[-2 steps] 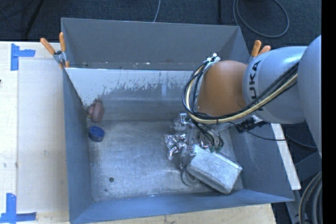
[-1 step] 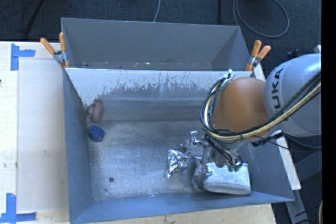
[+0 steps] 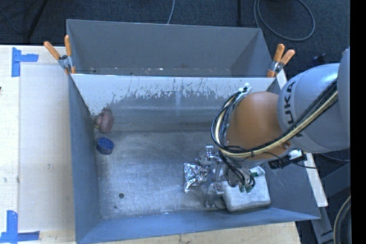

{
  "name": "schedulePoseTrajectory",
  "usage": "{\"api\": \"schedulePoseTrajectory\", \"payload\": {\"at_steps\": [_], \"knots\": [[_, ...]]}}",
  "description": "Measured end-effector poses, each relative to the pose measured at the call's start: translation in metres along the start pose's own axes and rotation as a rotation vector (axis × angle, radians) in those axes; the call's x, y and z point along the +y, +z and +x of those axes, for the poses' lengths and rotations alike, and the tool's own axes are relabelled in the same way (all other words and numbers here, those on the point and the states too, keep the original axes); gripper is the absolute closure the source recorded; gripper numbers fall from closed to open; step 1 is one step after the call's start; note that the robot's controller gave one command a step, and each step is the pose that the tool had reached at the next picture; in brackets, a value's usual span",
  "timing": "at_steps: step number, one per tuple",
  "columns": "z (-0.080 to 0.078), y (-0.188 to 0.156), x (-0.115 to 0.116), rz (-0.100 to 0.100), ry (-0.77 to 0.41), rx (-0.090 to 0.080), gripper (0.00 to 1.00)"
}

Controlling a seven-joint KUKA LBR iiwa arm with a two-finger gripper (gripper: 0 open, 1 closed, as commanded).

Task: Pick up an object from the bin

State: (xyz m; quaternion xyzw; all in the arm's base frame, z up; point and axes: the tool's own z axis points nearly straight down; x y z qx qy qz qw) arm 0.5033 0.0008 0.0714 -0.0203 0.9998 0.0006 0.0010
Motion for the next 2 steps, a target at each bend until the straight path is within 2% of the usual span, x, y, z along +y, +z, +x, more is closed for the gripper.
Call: {"api": "schedulePoseTrajectory", "payload": {"at_steps": [1, 2], "knots": [[0.001, 0.0, 0.0, 0.0, 0.003, 0.007, 1.0], [0.006, -0.16, -0.002, 0.002, -0.163, -0.006, 1.0]]}}
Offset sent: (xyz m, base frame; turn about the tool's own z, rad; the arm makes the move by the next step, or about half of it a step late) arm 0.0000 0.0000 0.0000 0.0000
